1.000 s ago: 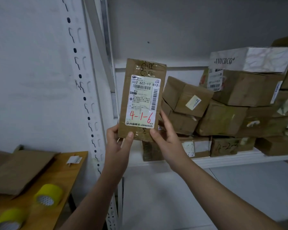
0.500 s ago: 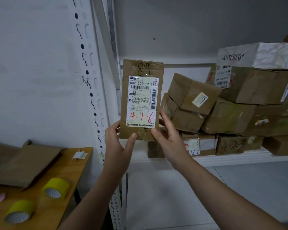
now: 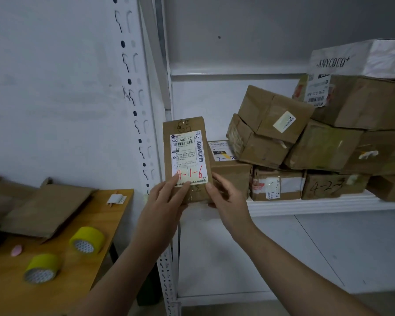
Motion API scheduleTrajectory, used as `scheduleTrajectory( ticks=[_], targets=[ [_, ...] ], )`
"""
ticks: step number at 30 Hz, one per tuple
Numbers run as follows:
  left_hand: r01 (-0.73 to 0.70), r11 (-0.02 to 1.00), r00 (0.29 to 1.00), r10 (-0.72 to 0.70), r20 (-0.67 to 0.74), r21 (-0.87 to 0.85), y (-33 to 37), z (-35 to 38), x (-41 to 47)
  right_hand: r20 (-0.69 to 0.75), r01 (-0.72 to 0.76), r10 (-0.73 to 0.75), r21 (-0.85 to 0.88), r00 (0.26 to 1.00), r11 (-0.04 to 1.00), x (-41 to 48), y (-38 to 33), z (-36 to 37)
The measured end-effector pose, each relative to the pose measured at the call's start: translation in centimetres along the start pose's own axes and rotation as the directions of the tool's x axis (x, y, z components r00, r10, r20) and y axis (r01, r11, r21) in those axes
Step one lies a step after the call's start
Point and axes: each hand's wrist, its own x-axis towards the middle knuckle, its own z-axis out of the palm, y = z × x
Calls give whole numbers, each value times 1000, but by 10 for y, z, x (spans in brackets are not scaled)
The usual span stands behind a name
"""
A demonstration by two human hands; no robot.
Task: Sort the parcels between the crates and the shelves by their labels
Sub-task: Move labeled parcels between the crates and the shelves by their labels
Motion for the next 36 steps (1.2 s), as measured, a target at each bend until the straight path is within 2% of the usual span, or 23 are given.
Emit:
scheduleTrajectory(
  ticks=[5, 10, 14, 17, 21, 24, 29, 33, 36],
  targets=[
    [-44, 997, 996, 49, -75, 62, -3, 6, -4, 14, -71, 71, 49, 997, 996, 2, 4, 2],
    [-64, 981, 997, 54, 60, 185, -4, 18, 3, 77, -290, 297, -92, 952, 953, 3, 14, 5],
    [-108, 978, 975, 70, 210, 176, -8, 35, 13, 44, -161, 191, -381, 980, 910, 2, 27, 7],
    [-138, 963, 970, 85, 226, 230, -17, 44, 23, -18, -92, 98, -539, 995, 837, 7, 31, 9],
    [-151, 937, 962, 66, 266, 314, -24, 46, 39, -12, -64, 74, -642, 997, 764, 12, 31, 16],
    [-159, 927, 952, 52, 302, 340, -21, 46, 49, 6, -29, 44, -641, 999, 767, 10, 25, 8],
    [-121, 977, 984, 95, 150, 177, 4, 25, 64, -25, 97, -148, -643, 989, 760, 7, -5, -30],
    [-110, 991, 993, 113, 36, -71, 45, 3, 90, -109, 196, -341, -639, 934, 743, 10, -44, -75],
    [-83, 954, 997, 79, -25, -287, 78, -3, 114, -142, 242, -444, -675, 885, 697, 14, -72, -114]
  ],
)
